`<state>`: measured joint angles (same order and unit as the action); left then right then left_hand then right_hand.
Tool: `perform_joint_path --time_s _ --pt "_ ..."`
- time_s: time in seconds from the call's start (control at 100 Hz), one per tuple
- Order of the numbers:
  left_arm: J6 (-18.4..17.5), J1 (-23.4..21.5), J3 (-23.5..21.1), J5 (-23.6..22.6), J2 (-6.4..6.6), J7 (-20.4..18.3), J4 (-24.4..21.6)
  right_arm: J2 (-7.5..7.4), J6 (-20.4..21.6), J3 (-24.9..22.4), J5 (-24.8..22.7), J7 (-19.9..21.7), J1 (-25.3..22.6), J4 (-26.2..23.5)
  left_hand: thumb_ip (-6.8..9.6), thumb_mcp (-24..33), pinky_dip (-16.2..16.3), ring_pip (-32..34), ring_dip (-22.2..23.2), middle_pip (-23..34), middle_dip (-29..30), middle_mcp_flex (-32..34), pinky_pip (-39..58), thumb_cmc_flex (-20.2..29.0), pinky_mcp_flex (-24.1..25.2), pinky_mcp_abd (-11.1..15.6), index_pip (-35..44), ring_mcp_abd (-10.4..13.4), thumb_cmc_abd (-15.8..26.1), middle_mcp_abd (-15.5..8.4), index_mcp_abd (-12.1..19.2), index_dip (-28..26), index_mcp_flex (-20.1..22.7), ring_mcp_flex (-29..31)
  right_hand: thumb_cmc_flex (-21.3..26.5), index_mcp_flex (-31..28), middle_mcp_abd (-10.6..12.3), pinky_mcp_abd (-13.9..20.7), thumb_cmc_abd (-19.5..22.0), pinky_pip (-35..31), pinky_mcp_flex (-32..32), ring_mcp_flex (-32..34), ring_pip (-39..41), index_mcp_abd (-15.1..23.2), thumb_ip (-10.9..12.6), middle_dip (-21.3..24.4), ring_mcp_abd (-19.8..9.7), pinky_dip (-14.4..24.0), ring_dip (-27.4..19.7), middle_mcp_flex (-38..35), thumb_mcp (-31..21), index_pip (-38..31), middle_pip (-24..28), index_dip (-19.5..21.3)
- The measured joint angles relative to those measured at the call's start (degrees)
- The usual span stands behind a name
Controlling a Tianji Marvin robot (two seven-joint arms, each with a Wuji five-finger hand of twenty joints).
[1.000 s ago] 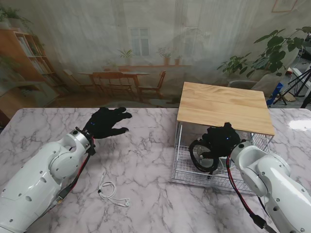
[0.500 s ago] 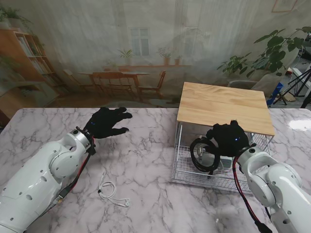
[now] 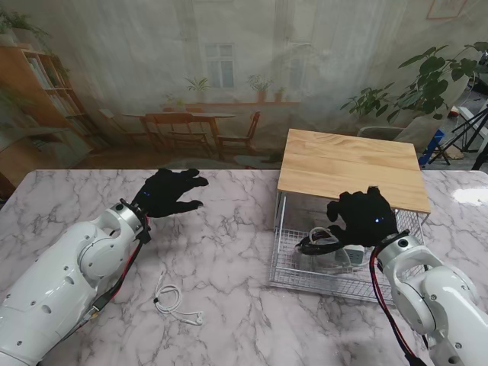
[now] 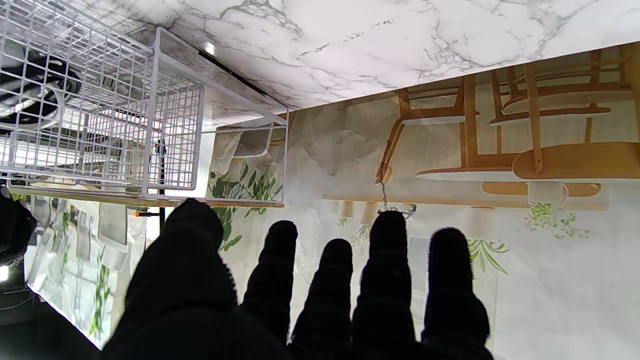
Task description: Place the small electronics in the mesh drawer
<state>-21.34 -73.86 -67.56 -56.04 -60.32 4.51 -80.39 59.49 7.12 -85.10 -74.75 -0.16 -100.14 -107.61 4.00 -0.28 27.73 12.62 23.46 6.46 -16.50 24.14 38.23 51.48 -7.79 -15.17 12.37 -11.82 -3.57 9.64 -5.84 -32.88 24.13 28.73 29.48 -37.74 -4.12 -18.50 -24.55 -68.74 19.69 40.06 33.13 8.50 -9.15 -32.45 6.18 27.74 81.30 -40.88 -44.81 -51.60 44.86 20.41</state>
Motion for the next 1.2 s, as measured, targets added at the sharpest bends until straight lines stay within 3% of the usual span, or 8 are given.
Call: perform_joint_path --time_s 0.16,0.24,0.63,0.74,0.9,1.0,1.12,1.2 --pt "0.0 0.1 0.1 0.0 0.0 0.0 0.0 0.05 0.6 -0.1 0.0 1.5 -0.9 -1.0 0.0 0.0 0.0 0.0 0.0 0.0 0.0 0.1 0.0 0.0 0.0 0.0 0.0 0.0 0.0 0.0 0.0 0.0 0.0 0.0 0.0 -0.5 0.5 0.0 1.6 0.0 0.0 0.8 0.0 -1.4 0.0 3.1 0.0 0.0 -0.1 -2.2 0.0 2.2 -4.2 -0.4" --pt "0.0 0.1 0.3 0.0 0.01 0.0 0.1 0.04 0.9 0.2 1.4 4.3 -0.9 -1.3 0.0 0.0 0.0 0.0 0.0 0.5 0.0 0.2 0.0 0.0 0.0 0.0 0.0 0.0 0.0 0.0 0.0 0.0 0.0 0.0 -0.1 -0.6 0.5 0.0 1.6 0.0 0.4 1.3 0.0 -1.9 0.0 4.0 0.1 0.0 -0.9 -2.4 0.2 3.0 -5.4 -0.4" --pt "0.1 0.2 0.7 -0.2 0.06 -0.1 0.9 -0.49 -0.3 3.5 4.1 13.7 -0.3 -0.2 0.0 0.0 0.0 0.0 0.0 0.8 0.0 0.9 0.0 0.0 0.0 0.0 0.0 0.0 0.0 0.0 0.0 0.0 0.0 0.0 0.0 -4.8 0.4 1.2 2.2 0.1 2.9 5.4 0.0 -3.5 0.0 5.2 1.4 0.0 -1.6 -6.5 0.6 2.8 -6.1 -0.4" --pt "0.1 0.2 0.7 -0.2 0.06 0.0 1.1 -0.64 -2.1 4.4 3.9 16.7 0.4 0.2 0.0 0.0 0.0 0.0 0.0 0.8 0.0 0.9 0.0 0.0 0.0 0.0 0.0 0.0 0.0 0.0 0.0 0.0 0.0 0.0 0.0 -6.0 0.1 1.6 2.2 0.1 3.2 5.3 -0.1 -4.1 0.0 5.1 3.2 -0.4 -1.5 -6.4 0.7 2.9 -6.1 -0.4" --pt "0.1 0.1 0.5 -0.3 0.07 0.0 1.1 -0.74 -3.5 5.0 3.5 18.6 1.2 1.0 0.0 0.0 0.0 0.0 0.0 0.8 0.0 0.9 0.0 0.0 0.0 0.0 0.0 0.0 0.0 0.0 0.0 0.0 0.0 0.0 0.1 -6.0 0.2 2.2 4.2 0.2 3.4 5.3 -0.1 -4.1 0.0 5.2 3.8 -0.6 -1.4 -6.0 1.6 3.6 -6.1 -0.4" --pt "0.1 -0.1 0.2 -0.4 0.09 -0.2 1.0 -0.74 -4.0 5.0 4.8 17.6 1.2 1.4 0.0 0.0 0.0 0.0 0.0 0.8 0.0 0.9 0.0 0.0 0.0 0.0 0.0 0.0 0.0 0.0 0.0 0.0 0.0 0.0 0.0 -6.3 0.0 2.2 4.7 0.2 2.8 5.7 -0.1 -5.0 0.0 5.6 3.9 -1.1 -1.7 -6.4 2.1 5.9 -6.1 -0.3" --pt "0.1 -0.2 0.1 -0.5 0.17 -0.7 1.0 -0.38 -3.2 4.2 6.2 8.1 0.0 1.6 0.0 0.0 0.0 0.0 0.0 0.8 0.0 0.9 0.0 0.0 0.0 0.0 0.0 0.0 0.0 0.0 0.0 0.0 0.0 0.0 -2.6 -5.7 -0.2 2.0 5.2 0.8 0.7 4.0 -0.2 -5.0 0.8 6.0 2.7 -1.2 -3.4 -5.1 2.1 8.7 -6.3 1.3" --pt "-0.2 -0.2 0.1 -0.8 0.3 -1.2 0.9 0.14 -1.5 2.7 5.7 6.5 -1.3 0.2 0.0 0.0 0.0 0.0 0.0 0.8 0.0 1.0 0.0 0.0 0.0 0.0 0.0 0.0 0.0 -0.2 0.0 0.0 0.0 0.0 -3.6 -5.9 -0.2 1.5 5.2 1.2 0.1 4.5 -2.9 -5.0 1.3 6.2 2.8 -1.2 -4.4 -4.2 2.4 9.5 -6.7 2.6"
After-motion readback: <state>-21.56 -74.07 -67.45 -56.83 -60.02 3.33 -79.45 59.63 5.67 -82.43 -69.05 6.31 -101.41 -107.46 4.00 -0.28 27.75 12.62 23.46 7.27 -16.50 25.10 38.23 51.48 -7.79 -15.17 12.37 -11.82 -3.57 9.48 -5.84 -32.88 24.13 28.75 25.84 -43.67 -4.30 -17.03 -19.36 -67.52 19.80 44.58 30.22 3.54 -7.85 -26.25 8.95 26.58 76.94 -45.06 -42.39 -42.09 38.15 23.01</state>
